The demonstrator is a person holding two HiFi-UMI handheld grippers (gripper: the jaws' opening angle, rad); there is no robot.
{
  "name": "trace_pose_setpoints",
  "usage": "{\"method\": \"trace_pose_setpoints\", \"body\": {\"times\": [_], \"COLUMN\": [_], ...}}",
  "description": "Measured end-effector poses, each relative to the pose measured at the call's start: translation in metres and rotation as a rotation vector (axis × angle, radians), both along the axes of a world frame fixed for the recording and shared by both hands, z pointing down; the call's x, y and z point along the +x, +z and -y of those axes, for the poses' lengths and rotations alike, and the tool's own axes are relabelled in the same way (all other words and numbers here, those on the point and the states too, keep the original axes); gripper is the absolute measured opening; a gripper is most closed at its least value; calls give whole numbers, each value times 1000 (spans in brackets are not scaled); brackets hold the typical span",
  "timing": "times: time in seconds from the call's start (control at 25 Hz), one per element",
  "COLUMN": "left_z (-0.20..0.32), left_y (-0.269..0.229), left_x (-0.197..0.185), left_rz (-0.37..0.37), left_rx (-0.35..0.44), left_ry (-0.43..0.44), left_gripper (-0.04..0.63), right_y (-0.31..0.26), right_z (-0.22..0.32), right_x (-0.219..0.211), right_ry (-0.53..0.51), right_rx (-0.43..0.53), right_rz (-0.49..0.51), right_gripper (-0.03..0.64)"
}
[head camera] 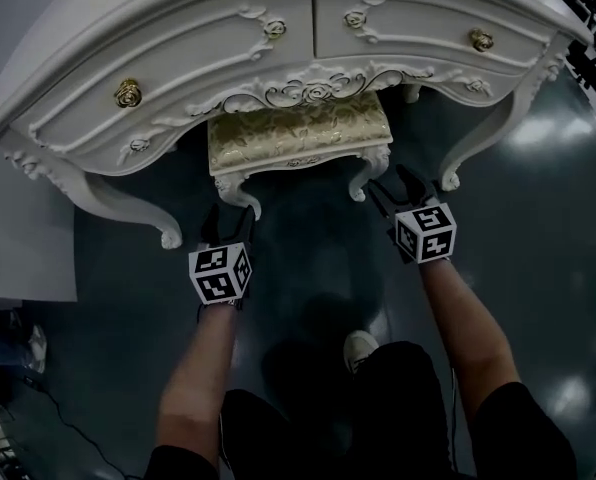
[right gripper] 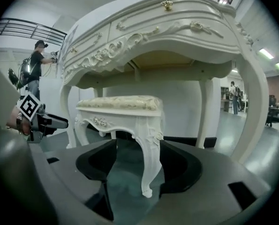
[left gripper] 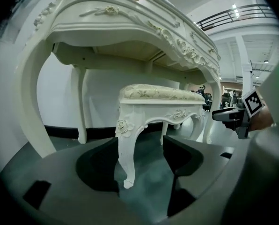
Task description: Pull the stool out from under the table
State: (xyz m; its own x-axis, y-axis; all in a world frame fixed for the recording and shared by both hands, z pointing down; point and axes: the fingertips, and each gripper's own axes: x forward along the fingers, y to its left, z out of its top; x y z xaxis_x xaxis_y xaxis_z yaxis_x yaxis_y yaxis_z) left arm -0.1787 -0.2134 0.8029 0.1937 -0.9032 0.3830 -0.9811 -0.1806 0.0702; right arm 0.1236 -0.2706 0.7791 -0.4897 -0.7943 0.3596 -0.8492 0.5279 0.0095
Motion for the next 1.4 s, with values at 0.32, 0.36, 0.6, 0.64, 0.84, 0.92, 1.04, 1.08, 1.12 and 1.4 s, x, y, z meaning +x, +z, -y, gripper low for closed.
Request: {"method": "trace_pose_setpoints", "body": {"times": [0.32,0.36,0.6,0.64,0.84,0.92,1.04,1.08,1.12,1.4], "left_z": [42,46,67,70,82,83,82,81,81,73], "left_y": [22,25,37,38,46,48,49,49,49,49], "left_x": [-14,-15,-20,-18,-18,-21,-20,-20,-20,-22], "left_rz": [64,71,99,110,77,73,96,98,98,105], "left_rx": [4,-1,-32,-34,-69,-68,-57,-56,-56,-61], "left_ry": [-15,-17,-10,-2,-17,-26,-13,-9,-7,-3], "left_gripper": [295,295,295,295,292,264,255,255,253,253], "right_y": [26,28,39,41,49,49,51,52,52,51], "right_z": [45,49,68,71,76,77,77,77,78,65], "right_x": [-3,-4,-12,-13,-13,-13,-12,-10,-10,-13], "right_ry": [19,16,-2,-4,7,12,17,18,19,24], "right_rx": [-7,-8,-20,-22,-48,-48,-44,-42,-42,-56], "right_rz": [-37,-41,-56,-63,-65,-62,-65,-69,-73,-76], "right_gripper": [300,301,299,299,287,284,281,281,281,279]}}
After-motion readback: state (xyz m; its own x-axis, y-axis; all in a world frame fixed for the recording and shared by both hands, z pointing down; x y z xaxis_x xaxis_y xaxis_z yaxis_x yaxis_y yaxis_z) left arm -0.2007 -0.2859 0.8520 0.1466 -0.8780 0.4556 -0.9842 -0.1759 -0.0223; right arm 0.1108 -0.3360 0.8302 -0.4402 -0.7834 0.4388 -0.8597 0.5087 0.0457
